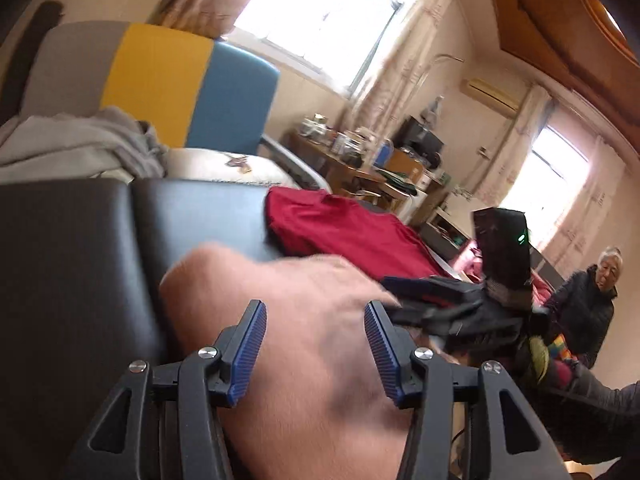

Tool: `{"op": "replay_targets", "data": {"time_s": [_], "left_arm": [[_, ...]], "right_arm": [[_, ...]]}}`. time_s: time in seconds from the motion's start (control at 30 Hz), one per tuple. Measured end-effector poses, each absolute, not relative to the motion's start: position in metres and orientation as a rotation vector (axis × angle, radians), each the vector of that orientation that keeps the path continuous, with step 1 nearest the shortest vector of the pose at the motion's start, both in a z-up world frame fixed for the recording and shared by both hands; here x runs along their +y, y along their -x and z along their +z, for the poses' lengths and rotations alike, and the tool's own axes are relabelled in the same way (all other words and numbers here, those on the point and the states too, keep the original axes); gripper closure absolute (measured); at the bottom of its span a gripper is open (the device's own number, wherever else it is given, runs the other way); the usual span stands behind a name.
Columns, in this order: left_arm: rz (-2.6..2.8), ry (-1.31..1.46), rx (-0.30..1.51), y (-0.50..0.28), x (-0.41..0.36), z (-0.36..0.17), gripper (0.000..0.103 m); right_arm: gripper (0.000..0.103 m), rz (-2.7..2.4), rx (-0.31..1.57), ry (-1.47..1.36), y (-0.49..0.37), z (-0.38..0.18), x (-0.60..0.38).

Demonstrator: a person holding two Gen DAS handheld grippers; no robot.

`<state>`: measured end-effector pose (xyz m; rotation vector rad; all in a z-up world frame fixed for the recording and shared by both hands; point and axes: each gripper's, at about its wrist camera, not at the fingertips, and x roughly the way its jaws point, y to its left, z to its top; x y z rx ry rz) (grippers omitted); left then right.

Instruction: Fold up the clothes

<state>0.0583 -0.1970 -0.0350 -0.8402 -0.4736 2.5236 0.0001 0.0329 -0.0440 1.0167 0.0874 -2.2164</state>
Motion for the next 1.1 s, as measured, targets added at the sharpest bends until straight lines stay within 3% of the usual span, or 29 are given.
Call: {"op": "replay_targets", "data": {"time_s": [0.17, 0.23, 0.33, 0.47, 0.77, 1.03, 1.1], "left_arm": [[2.453, 1.175, -0.398, 0.021, -0.178, -0.078, 0.052], [2.520, 1.169, -0.317, 0.023, -0.165, -0.096, 0.059], [2.674, 1.111, -0.174, 0.025, -0.145, -0.103, 0.060], [2.718, 1.134, -0.221, 0.051, -0.151, -0.112, 0.060], [2.745, 1.154, -0.134, 0.089, -0.153, -0.111, 0.060], [2.747, 1.042, -0.392, 0.023, -0.168, -0.072, 0.056], [2.740, 1.018, -0.350, 0.001, -0.160, -0.074, 0.056]], "right_arm": [[0.000, -2.235, 0.211, -1.071, 0.027, -0.078, 0.000], [0.000, -2.256, 0.274, -1.078, 0.030, -0.102, 0.002], [0.000, -2.290, 0.196, -1.007, 0.020, -0.104, 0.024], [0.000, -2.311, 0.211, -1.027, 0.030, -0.102, 0.020], [0.000, -2.346, 0.184, -1.066, 0.060, -0.100, 0.013], [0.000, -2.304, 0.142, -1.066, 0.063, -0.098, 0.014], [0.000, -2.279, 0.136, -1.094, 0.064, -0.096, 0.015]]}}
